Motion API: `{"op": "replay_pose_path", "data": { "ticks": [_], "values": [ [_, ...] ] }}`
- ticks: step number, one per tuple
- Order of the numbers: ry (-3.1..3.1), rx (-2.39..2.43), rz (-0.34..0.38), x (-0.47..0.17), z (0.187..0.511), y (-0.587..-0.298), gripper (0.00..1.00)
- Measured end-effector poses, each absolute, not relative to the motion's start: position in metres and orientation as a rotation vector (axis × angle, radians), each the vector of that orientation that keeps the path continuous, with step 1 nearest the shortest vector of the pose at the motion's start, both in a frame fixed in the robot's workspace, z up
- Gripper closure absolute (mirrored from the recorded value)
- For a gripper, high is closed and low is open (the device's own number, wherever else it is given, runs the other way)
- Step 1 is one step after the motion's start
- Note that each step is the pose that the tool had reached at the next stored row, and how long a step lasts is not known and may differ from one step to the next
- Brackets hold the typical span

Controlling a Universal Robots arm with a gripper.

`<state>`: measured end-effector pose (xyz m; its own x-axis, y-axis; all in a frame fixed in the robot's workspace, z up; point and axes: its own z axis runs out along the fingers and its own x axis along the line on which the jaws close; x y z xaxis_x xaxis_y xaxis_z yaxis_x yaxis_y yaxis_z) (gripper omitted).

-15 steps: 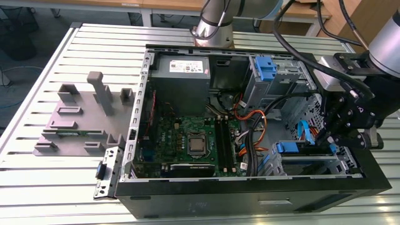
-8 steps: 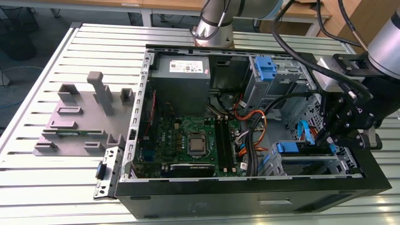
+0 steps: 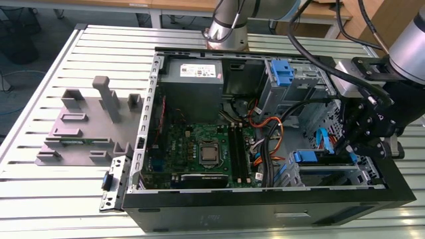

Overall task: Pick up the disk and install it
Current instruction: 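Insert the second disk wire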

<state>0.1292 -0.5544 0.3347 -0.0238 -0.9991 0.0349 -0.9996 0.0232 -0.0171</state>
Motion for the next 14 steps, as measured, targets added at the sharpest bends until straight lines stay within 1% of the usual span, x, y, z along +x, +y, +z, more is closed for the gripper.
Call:
{"op": "replay_pose_path", "data": {
  "ticks": [14],
  "values": [
    [-2.257,2.165,0.056,0.1287,0.3349,-0.5543,0.84]
  ]
}}
